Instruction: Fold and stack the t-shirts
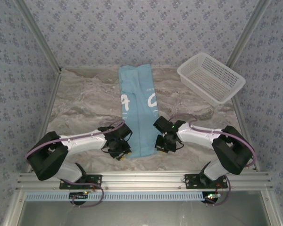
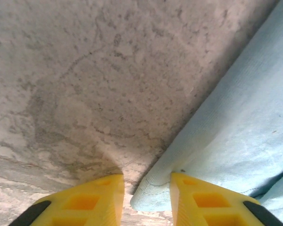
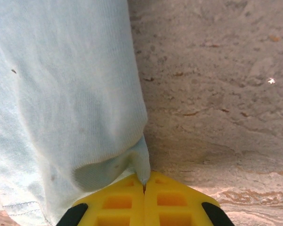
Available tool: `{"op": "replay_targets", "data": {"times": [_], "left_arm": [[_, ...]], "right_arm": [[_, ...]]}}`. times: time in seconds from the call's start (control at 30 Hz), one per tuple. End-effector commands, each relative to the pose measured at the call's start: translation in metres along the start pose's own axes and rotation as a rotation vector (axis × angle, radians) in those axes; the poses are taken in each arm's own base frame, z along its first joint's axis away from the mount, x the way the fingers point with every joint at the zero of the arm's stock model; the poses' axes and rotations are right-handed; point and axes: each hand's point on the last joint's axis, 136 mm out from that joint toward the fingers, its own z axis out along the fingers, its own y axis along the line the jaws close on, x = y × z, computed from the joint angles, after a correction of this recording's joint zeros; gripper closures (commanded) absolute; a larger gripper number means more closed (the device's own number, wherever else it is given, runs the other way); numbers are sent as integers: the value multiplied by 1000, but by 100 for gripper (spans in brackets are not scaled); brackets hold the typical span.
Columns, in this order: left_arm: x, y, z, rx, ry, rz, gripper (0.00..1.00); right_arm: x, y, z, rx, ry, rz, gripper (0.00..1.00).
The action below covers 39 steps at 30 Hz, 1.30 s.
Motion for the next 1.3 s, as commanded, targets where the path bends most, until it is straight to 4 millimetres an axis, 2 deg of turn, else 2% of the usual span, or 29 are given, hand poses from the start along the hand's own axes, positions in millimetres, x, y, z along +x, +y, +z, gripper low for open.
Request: {"op": "replay_targets", "data": {"times": [0.0,0.13,0.33,0.8,1.13,1.27], "left_arm": [[1,-30,-6,84,-12,21,58],[6,-23,-15,46,4,15,56],[10,-9,-5,-14,35,25,57],[13,-3,10,-99,30,81,61],[-5,-18,9,-154,-71,151,85],[-10,-18,-3,-148,-116,165,96]], "right_arm": [[4,6,-6,-18,3,15,100],[8,3,-8,-15,8,21,100],[10,-1,-7,-12,12,27,100],[12,-6,-5,-8,14,29,100],[17,-8,-9,-15,7,25,100],[18,-7,-11,-23,3,16,100]]}}
